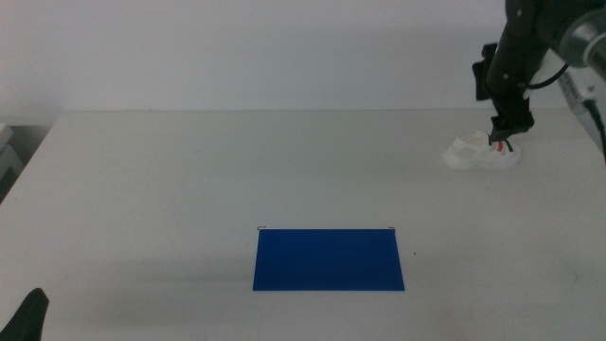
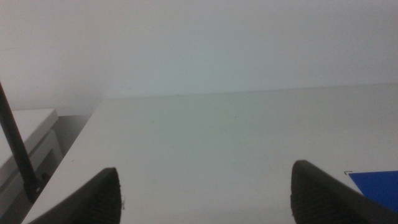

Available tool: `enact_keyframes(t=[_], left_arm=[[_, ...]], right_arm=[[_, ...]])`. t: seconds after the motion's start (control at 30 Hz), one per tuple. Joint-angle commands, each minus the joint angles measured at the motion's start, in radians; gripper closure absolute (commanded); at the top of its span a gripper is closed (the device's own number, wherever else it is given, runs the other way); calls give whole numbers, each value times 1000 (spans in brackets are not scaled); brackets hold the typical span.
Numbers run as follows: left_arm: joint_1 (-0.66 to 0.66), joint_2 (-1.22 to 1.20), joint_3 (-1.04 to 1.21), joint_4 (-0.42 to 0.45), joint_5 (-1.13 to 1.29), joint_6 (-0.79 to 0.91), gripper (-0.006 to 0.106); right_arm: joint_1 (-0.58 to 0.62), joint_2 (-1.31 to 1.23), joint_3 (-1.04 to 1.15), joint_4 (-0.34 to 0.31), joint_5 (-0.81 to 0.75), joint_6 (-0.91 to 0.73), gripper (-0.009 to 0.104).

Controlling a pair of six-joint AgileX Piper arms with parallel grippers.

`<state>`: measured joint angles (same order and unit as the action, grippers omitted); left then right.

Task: Use one arm to grab the shoe from the table and place it on the mat.

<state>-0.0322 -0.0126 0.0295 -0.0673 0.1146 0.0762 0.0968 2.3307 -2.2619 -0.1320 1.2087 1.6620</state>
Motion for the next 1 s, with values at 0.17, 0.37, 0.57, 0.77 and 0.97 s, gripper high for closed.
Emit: enact_keyframes(t=[0.17, 0.37, 0.57, 0.77, 0.97], left_arm=[[-4, -14, 7, -10, -82, -5, 7], [-4, -14, 7, -10, -82, -5, 7], [-4, -14, 7, -10, -82, -5, 7], [-4, -14, 7, -10, -82, -5, 7], [-4, -14, 7, -10, -82, -5, 7]], right_arm=[[-5, 1, -71, -4, 24, 28, 11], [-13, 22, -70, -3, 24, 27, 11], [-20, 43, -70, 5, -1, 32, 12], [-31, 57, -69, 11, -6, 33, 13], [-36, 70, -69, 16, -6, 35, 42]])
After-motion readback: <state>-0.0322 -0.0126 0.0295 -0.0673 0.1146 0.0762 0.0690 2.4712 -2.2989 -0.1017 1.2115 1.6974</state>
